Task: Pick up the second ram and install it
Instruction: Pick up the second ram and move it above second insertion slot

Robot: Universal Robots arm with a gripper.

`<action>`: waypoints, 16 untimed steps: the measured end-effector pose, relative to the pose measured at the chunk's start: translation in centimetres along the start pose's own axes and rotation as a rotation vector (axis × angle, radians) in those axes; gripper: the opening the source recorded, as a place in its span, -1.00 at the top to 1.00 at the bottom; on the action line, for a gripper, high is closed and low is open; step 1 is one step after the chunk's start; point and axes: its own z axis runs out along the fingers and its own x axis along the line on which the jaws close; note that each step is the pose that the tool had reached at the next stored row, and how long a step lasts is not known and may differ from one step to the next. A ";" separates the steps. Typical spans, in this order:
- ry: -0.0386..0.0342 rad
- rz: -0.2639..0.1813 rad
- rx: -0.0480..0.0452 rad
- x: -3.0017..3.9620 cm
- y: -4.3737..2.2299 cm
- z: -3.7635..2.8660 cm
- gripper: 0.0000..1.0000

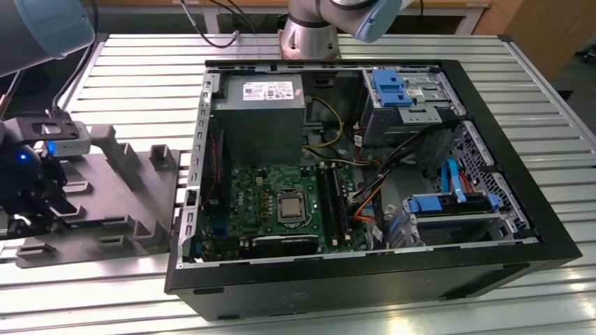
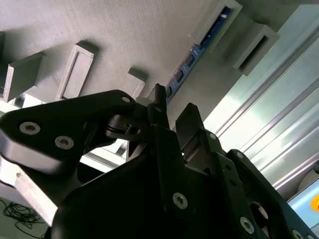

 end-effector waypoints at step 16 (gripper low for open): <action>0.0003 -0.060 -0.0012 -0.03 0.13 1.15 0.29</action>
